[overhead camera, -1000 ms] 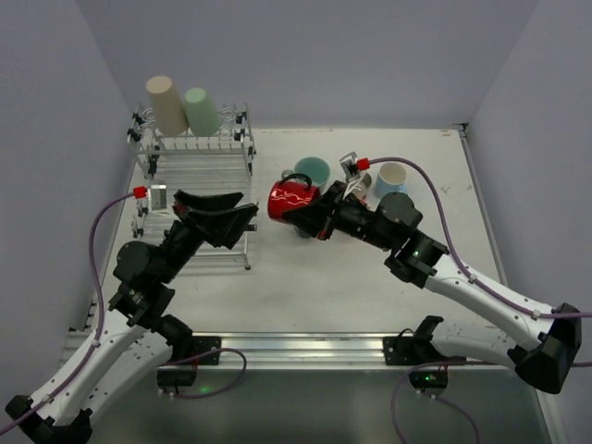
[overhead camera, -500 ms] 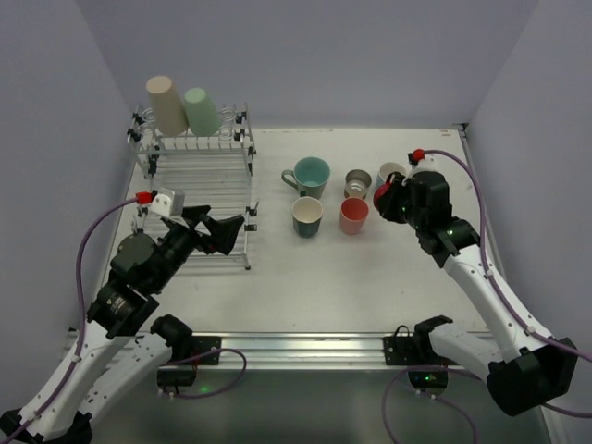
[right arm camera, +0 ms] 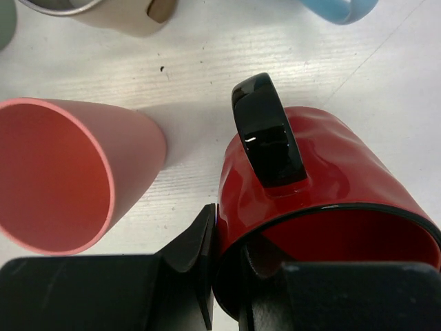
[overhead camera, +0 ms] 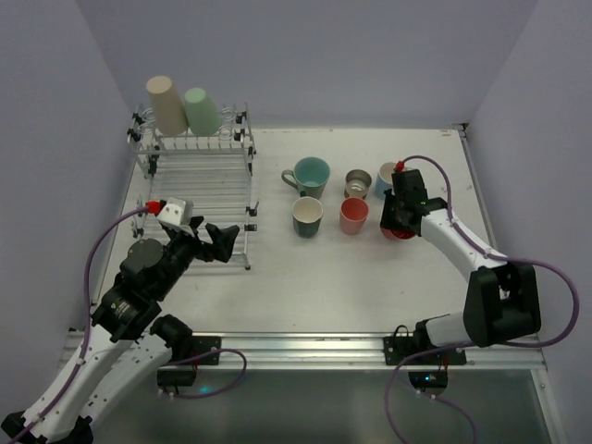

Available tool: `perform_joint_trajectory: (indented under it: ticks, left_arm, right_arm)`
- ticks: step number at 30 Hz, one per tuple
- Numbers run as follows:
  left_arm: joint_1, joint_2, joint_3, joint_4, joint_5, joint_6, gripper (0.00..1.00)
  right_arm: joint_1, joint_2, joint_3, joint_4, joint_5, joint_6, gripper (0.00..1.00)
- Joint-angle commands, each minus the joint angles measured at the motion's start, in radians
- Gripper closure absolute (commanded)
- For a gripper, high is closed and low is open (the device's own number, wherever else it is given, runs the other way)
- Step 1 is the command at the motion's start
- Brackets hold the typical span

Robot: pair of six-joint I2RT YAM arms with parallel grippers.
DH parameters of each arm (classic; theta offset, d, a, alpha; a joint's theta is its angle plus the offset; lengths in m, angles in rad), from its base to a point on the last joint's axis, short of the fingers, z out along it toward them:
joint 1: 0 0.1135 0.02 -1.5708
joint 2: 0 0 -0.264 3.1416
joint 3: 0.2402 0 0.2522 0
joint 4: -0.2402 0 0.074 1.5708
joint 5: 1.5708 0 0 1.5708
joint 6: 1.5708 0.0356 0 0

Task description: Unload the cups from the dish rack

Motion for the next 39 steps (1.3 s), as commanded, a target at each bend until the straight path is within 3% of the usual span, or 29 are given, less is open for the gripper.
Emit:
perform_joint_trajectory:
  ticks: [1,11,21,26,29,36,39]
  left_arm:
    - [0.004,-0.012,0.002,-0.003,-0.010,0.036,0.00]
    - [0.005,0.000,0.004,-0.003,-0.030,0.034,0.00]
    - [0.007,0.079,0.102,0.024,-0.046,0.018,0.00]
    - [0.005,0.164,0.237,0.030,-0.088,-0.002,0.00]
    - [0.005,0.251,0.372,0.024,-0.129,0.001,0.00]
    - [0.007,0.521,0.745,0.003,-0.377,0.074,0.00]
    - [0.017,0.665,0.888,-0.020,-0.430,0.117,0.00]
  right_arm:
    - [-0.003,0.017,0.067,0.031,-0.016,-0.021,1.00]
    - [-0.004,0.135,0.102,0.036,-0.054,-0.027,0.94]
    - [-0.003,0.113,0.129,0.033,-0.036,-0.039,0.65]
    - [-0.003,-0.031,0.106,0.034,-0.060,-0.030,0.43]
    - [-0.001,-0.148,0.075,0.046,-0.071,-0.018,0.34]
    - [0.002,-0.502,-0.150,0.296,-0.253,0.083,0.32]
    - [0.003,-0.578,-0.200,0.345,-0.290,0.102,0.32]
